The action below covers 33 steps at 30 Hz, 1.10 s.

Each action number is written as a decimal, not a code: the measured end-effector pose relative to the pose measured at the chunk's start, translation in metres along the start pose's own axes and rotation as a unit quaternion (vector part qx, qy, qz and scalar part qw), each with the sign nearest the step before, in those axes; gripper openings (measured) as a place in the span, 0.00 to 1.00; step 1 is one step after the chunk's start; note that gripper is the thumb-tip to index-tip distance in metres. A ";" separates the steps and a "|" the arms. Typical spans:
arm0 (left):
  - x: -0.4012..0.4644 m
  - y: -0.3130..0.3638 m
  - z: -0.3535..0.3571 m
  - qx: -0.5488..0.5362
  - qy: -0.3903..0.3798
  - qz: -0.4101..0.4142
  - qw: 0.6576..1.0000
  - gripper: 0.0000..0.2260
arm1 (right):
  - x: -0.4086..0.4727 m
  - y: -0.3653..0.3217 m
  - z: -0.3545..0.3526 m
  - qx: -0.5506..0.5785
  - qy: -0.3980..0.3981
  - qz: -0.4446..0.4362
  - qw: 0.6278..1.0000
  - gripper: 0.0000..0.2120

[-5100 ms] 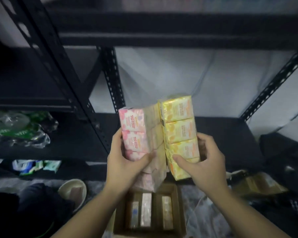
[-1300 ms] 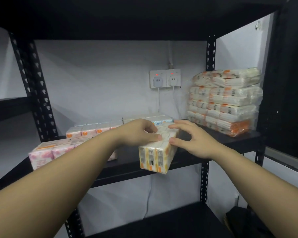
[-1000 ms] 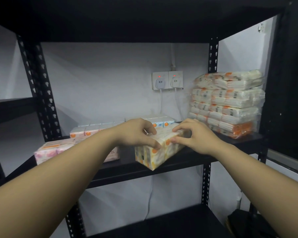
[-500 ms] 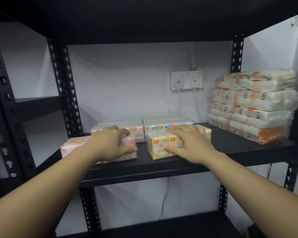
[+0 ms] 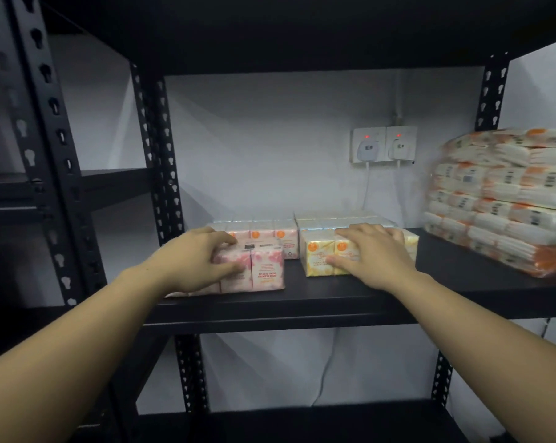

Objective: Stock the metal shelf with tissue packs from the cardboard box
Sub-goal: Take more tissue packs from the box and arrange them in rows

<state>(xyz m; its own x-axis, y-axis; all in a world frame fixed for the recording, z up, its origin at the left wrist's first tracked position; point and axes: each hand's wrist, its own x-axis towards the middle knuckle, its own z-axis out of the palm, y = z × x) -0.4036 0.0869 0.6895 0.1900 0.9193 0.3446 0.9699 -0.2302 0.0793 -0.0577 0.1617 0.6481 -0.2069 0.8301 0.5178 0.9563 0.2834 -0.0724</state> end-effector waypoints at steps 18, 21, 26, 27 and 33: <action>-0.035 -0.064 -0.005 -0.150 0.048 -0.170 0.973 0.39 | 0.013 -0.139 -0.017 0.268 -0.119 0.092 0.952 0.29; -0.034 -0.060 -0.009 -0.171 0.040 -0.176 0.969 0.38 | 0.011 -0.139 -0.019 0.289 -0.127 0.108 0.943 0.25; -0.033 -0.061 -0.013 -0.206 0.064 -0.166 0.962 0.43 | 0.012 -0.133 -0.013 0.327 -0.080 0.100 0.936 0.26; -0.033 -0.061 -0.012 -0.213 0.071 -0.162 0.961 0.44 | 0.012 -0.131 -0.012 0.335 -0.065 0.092 0.936 0.28; -0.032 -0.060 -0.006 -0.235 0.058 -0.191 0.951 0.30 | 0.005 -0.127 -0.012 0.361 -0.052 0.075 0.928 0.27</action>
<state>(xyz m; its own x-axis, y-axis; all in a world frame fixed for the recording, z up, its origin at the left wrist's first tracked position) -0.4689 0.0694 0.6794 -0.2080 0.9293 0.3050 0.7846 -0.0277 0.6194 -0.1777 0.1242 0.6703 -0.1378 0.9174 0.3734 0.5960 0.3779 -0.7085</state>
